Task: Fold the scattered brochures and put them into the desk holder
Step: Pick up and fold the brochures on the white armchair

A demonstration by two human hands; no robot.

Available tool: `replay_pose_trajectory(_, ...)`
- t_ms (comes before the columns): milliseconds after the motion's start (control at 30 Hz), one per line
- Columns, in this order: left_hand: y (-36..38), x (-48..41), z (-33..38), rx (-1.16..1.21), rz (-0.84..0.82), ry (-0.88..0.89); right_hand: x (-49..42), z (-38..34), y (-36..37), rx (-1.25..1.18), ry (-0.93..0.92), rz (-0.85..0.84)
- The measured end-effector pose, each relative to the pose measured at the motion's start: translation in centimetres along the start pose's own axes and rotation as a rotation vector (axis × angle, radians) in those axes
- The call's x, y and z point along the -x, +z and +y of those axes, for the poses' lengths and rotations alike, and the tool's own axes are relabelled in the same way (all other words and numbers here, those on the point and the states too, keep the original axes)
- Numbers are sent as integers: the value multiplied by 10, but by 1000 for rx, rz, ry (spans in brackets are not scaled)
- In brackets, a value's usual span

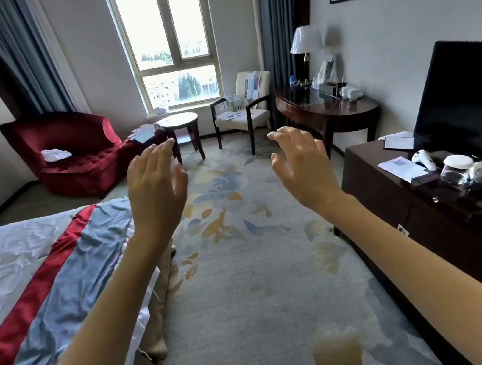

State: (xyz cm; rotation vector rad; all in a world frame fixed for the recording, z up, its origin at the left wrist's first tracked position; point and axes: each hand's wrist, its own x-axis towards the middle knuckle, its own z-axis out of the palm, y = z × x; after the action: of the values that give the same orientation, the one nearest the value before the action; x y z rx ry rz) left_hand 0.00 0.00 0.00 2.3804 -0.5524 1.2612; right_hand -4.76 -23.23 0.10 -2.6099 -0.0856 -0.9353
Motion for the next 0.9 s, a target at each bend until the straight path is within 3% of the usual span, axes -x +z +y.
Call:
replay_pose_trajectory(500,202,-117,-127,19,-56,96,-189,41,178,-12,34,96)
replay_pose_trajectory(900,395,-234,-218,88,-150,89,-357,113,319,44,86,28)
